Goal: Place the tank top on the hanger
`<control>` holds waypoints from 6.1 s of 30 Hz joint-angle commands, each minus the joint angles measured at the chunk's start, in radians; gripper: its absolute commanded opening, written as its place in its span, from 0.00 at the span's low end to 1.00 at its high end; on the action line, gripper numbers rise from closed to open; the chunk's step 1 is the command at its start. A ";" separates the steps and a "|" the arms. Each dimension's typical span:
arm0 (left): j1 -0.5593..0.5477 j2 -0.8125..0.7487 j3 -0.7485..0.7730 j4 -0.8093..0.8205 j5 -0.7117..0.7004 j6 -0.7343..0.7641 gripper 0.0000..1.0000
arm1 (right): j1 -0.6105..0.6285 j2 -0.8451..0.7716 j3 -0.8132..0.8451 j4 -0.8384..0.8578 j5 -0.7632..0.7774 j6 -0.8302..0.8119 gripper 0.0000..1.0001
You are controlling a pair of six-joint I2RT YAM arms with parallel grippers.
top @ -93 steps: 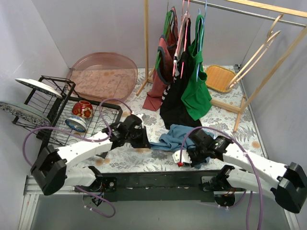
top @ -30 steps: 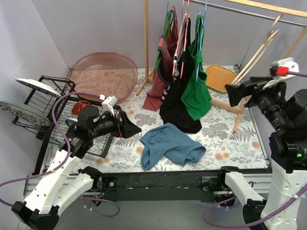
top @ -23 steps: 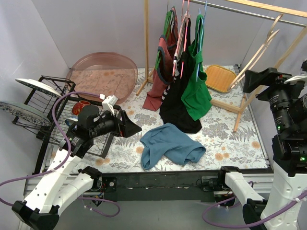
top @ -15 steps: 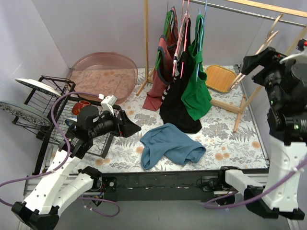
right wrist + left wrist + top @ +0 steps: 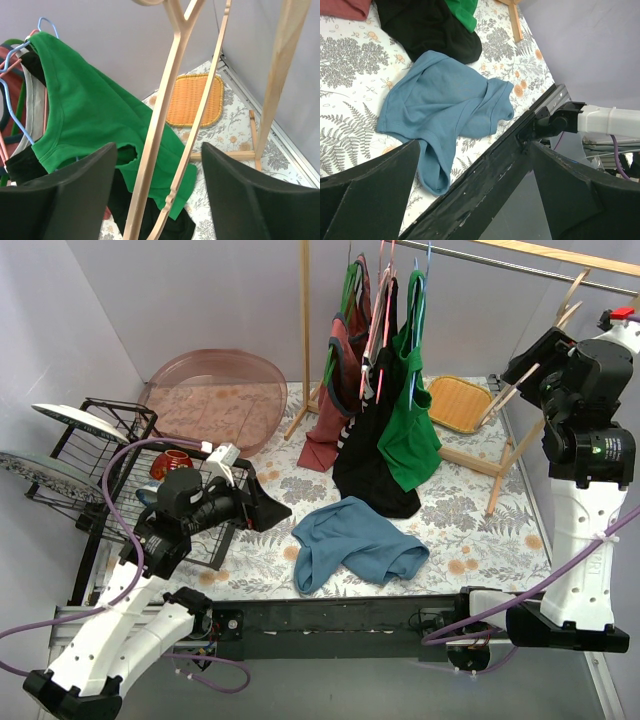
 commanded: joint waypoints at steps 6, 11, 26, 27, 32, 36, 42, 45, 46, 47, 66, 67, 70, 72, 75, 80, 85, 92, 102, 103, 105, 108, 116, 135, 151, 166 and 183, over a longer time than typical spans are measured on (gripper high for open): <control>0.002 -0.013 -0.010 0.013 -0.005 0.004 0.93 | -0.008 0.041 0.039 0.016 0.023 0.027 0.56; 0.002 -0.030 -0.024 0.010 -0.010 -0.003 0.93 | -0.011 0.047 0.041 0.016 0.037 0.027 0.43; 0.002 -0.033 -0.015 0.007 -0.010 -0.009 0.93 | -0.013 0.016 0.042 0.017 0.034 0.034 0.01; 0.002 -0.033 -0.013 0.007 -0.010 -0.009 0.93 | -0.013 0.015 0.045 0.020 0.031 0.031 0.01; 0.002 -0.033 -0.009 0.002 -0.010 -0.009 0.93 | -0.013 0.005 0.070 0.028 0.009 0.024 0.01; 0.002 -0.032 -0.004 -0.004 -0.013 -0.006 0.93 | -0.013 -0.018 0.076 0.066 -0.002 0.013 0.01; 0.002 -0.027 0.005 -0.009 -0.016 0.000 0.93 | -0.013 -0.057 0.048 0.138 0.008 -0.012 0.01; 0.002 -0.027 0.010 -0.012 -0.014 0.002 0.93 | -0.013 -0.062 0.042 0.172 0.017 -0.041 0.01; 0.002 -0.026 0.011 -0.015 -0.016 0.002 0.93 | -0.013 -0.062 0.042 0.180 0.018 -0.048 0.01; 0.002 -0.026 0.013 -0.016 -0.016 0.004 0.93 | -0.013 -0.064 0.036 0.192 0.017 -0.067 0.01; 0.002 -0.006 0.003 0.008 -0.004 -0.007 0.93 | -0.013 -0.211 -0.286 0.500 0.057 -0.530 0.01; 0.002 -0.004 0.002 0.011 -0.004 -0.007 0.93 | -0.013 -0.215 -0.301 0.516 0.060 -0.562 0.01; 0.002 -0.003 0.000 0.013 0.000 -0.010 0.93 | -0.013 -0.217 -0.312 0.516 0.054 -0.632 0.01; 0.002 -0.006 0.000 0.013 0.000 -0.012 0.93 | -0.013 -0.212 -0.315 0.508 0.054 -0.663 0.01; 0.002 -0.007 -0.001 0.010 0.000 -0.012 0.93 | -0.013 -0.200 -0.325 0.508 0.035 -0.774 0.01; 0.002 -0.010 -0.006 0.008 0.000 -0.013 0.93 | -0.013 -0.191 -0.351 0.536 0.066 -0.878 0.01; 0.002 -0.015 -0.007 0.010 0.000 -0.016 0.93 | -0.013 -0.194 -0.378 0.580 0.115 -0.930 0.01; 0.002 -0.015 -0.006 0.003 0.001 -0.012 0.93 | -0.013 -0.223 -0.472 0.753 0.175 -1.111 0.01; 0.002 0.013 -0.026 0.011 0.036 -0.001 0.94 | -0.013 -0.320 -0.530 0.703 -0.036 -1.122 0.01; 0.002 0.020 -0.027 0.011 0.039 0.003 0.94 | -0.013 -0.324 -0.523 0.682 -0.053 -1.109 0.01; 0.002 0.025 -0.033 0.013 0.044 0.008 0.94 | -0.013 -0.332 -0.501 0.614 -0.099 -1.073 0.01; 0.002 0.034 -0.035 0.020 0.049 0.007 0.94 | -0.013 -0.343 -0.492 0.557 -0.173 -1.041 0.01; 0.002 0.059 -0.038 0.025 0.078 0.017 0.95 | -0.013 -0.381 -0.490 0.329 -0.325 -0.996 0.01; -0.002 0.161 -0.079 -0.006 0.168 0.025 0.96 | -0.111 -0.676 -0.393 0.014 -0.716 -0.975 0.01; -0.266 0.231 -0.078 -0.105 -0.164 -0.088 0.91 | -0.317 -0.433 -0.281 -0.549 -1.640 -1.329 0.01; -0.569 0.230 -0.181 -0.089 -0.448 -0.483 0.59 | -0.119 -0.400 -0.581 -0.547 -1.267 -1.366 0.01; -0.772 0.629 -0.070 -0.038 -0.749 -0.494 0.42 | -0.091 -0.406 -0.682 -0.535 -1.150 -1.415 0.01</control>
